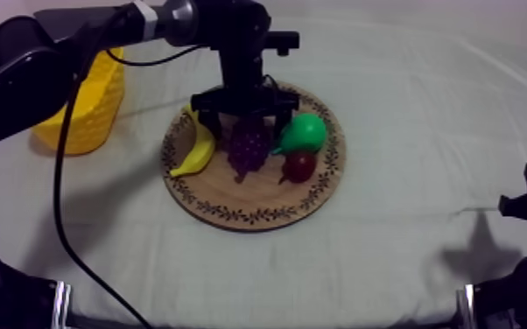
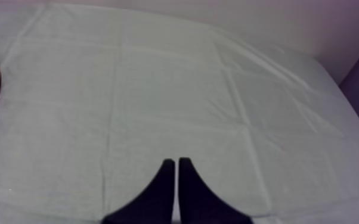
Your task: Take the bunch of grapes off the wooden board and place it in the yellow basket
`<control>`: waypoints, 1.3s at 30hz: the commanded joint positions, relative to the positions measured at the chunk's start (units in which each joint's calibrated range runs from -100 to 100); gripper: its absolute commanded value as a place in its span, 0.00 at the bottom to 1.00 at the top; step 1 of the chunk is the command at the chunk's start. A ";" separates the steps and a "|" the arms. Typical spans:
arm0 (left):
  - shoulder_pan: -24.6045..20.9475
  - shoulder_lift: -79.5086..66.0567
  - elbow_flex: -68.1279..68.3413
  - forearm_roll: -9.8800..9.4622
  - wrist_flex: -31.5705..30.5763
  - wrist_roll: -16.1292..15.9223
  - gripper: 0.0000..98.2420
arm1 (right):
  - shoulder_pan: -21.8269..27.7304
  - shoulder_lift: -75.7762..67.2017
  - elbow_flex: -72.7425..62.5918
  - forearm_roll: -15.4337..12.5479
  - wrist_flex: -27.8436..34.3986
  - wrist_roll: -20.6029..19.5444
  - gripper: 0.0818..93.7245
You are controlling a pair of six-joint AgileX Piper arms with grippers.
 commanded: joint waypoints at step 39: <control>-4.95 -24.70 -1.72 -1.68 7.36 -7.34 0.49 | 0.00 -0.02 -0.05 -0.01 -0.03 0.02 0.00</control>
